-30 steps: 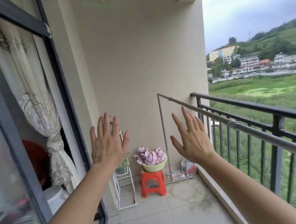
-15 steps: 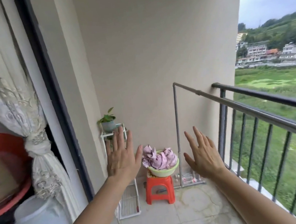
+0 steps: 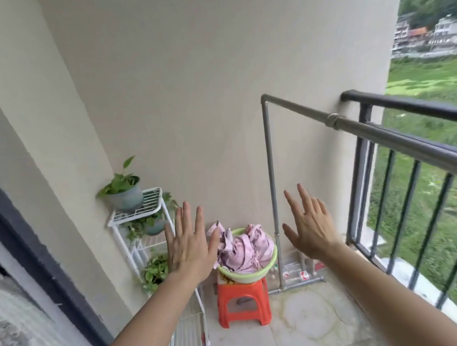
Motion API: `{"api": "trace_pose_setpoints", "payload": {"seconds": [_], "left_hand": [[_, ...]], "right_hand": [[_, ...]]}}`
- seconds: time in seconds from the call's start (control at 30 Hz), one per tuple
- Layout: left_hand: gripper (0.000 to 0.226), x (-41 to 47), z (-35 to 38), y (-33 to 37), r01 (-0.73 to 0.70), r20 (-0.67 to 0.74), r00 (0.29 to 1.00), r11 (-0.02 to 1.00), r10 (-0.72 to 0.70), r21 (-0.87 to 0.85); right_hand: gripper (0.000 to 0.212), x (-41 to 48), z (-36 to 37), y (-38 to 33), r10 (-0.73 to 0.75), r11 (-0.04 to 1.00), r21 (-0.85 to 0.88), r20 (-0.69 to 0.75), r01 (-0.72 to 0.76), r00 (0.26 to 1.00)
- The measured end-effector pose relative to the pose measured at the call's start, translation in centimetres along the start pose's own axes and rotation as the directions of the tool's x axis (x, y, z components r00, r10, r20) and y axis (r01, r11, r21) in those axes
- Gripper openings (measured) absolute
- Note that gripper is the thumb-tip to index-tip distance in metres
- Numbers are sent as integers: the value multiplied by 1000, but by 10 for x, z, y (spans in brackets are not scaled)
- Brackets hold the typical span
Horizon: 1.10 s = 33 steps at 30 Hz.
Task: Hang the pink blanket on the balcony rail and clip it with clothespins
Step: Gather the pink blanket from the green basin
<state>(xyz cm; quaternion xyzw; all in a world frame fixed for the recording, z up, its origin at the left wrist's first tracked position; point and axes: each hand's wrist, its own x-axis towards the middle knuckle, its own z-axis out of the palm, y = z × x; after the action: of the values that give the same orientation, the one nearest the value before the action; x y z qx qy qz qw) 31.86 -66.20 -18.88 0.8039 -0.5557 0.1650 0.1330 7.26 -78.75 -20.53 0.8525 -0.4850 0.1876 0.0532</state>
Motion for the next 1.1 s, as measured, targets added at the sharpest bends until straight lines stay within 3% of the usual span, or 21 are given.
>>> {"api": "trace_pose_setpoints", "payload": {"seconds": [0.37, 0.67, 0.9, 1.1], "left_hand": [[72, 189, 127, -33, 42, 155, 987, 998, -49, 46], [73, 338, 285, -49, 31, 352, 936, 994, 8, -106], [60, 414, 430, -50, 68, 578, 806, 951, 125, -301], [53, 400, 564, -28, 194, 692, 706, 899, 151, -394]], "right_hand": [[80, 234, 113, 31, -23, 999, 28, 196, 18, 980], [77, 363, 258, 45, 81, 997, -28, 388, -76, 918], [72, 441, 383, 61, 270, 950, -39, 604, -311, 750], [68, 440, 518, 70, 332, 873, -12, 747, -488, 575]]}}
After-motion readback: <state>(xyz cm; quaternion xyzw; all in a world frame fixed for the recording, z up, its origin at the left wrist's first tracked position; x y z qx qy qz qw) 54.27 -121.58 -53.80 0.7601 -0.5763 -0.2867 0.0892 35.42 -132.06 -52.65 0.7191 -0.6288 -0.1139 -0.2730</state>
